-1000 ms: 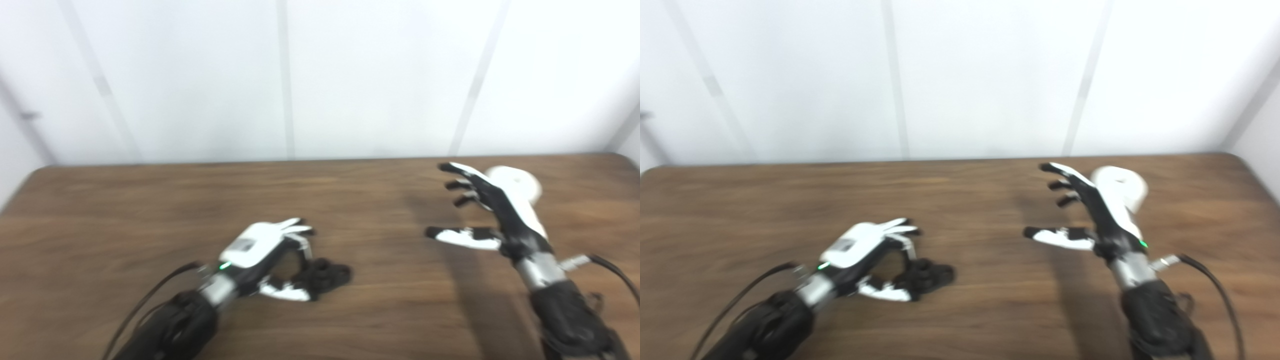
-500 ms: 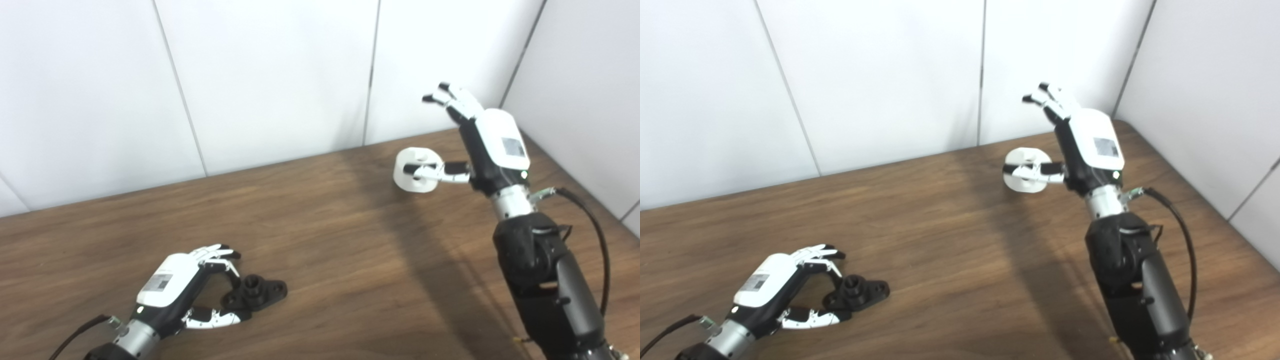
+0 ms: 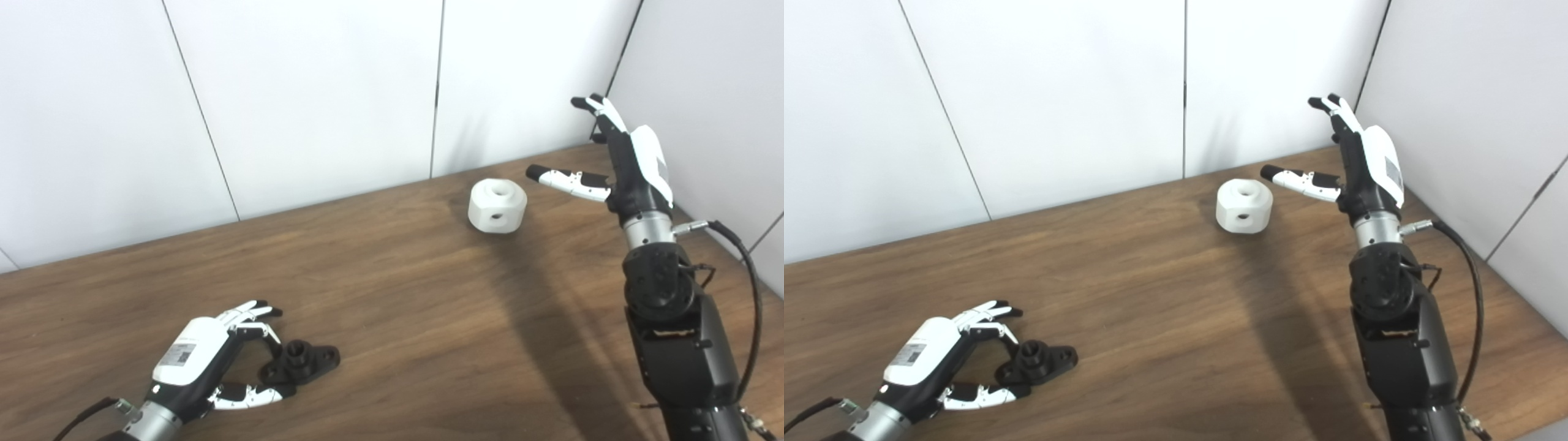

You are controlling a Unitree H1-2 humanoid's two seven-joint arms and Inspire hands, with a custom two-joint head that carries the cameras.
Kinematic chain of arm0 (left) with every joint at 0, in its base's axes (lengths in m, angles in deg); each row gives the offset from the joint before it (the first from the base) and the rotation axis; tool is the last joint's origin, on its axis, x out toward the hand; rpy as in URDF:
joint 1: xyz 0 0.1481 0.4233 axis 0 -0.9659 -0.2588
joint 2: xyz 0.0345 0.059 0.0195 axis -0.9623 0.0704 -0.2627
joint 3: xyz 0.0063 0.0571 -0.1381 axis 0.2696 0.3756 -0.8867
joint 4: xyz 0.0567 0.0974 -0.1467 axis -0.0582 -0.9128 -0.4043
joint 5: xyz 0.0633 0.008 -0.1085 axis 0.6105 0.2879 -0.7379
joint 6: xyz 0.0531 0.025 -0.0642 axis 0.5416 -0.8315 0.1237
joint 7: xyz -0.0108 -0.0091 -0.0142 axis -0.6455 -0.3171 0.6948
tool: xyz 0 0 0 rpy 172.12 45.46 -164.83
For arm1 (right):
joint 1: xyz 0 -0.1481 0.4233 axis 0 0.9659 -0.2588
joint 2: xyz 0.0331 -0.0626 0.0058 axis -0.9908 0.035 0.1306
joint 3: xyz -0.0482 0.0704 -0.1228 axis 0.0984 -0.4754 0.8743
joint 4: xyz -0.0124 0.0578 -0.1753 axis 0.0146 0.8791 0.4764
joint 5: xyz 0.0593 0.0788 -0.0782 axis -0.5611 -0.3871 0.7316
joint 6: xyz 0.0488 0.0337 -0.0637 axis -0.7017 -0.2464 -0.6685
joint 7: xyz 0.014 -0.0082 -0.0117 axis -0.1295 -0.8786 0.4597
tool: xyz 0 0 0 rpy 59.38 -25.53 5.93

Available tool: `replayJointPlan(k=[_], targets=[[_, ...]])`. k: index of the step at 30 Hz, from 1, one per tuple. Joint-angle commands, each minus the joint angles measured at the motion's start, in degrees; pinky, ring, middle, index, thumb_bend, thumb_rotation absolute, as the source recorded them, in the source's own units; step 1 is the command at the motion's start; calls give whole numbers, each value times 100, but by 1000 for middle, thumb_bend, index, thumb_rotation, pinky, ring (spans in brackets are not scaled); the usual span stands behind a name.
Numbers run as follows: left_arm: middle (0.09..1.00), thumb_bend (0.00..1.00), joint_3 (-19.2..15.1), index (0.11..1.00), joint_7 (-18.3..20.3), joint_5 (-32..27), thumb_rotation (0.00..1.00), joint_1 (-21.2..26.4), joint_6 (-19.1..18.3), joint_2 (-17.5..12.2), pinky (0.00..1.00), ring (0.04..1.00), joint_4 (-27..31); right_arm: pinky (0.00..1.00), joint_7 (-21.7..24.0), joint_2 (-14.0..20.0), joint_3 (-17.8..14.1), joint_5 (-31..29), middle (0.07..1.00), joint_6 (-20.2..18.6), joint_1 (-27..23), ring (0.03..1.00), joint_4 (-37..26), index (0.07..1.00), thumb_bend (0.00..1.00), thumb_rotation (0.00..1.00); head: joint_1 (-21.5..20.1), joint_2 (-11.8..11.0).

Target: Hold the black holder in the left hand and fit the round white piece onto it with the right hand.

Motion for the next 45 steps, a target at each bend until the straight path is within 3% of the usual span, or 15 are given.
replayJointPlan(k=[1,7,18,26,32,45], targets=[[847,522,75,485,388,313,51,-386,-216,-339,856,910,-436,827,262,372,88,-96,990,-112,-184,959,-44,919,780,524,14,-1],[849,522,86,485,331,368,52,-383,-189,-337,860,912,-479,807,880,743,612,-171,997,-588,-296,967,143,951,855,530,14,-1],[848,523,81,486,314,384,53,-407,-185,-345,864,911,-452,775,1078,992,969,-493,1000,-355,-750,938,1039,945,892,466,85,9],[844,522,80,486,394,368,52,-388,-259,-342,892,912,-428,884,925,1079,1272,-399,986,-262,-920,967,1359,934,855,399,133,23],[840,522,69,486,429,343,52,-359,-269,-344,894,907,-391,827,833,1044,1301,-448,984,-154,-1003,964,1579,930,856,377,206,44],[837,522,3,486,503,347,51,-372,-343,-381,883,907,-221,833,682,976,1475,-424,979,-125,-1080,959,1900,926,870,386,223,6]])
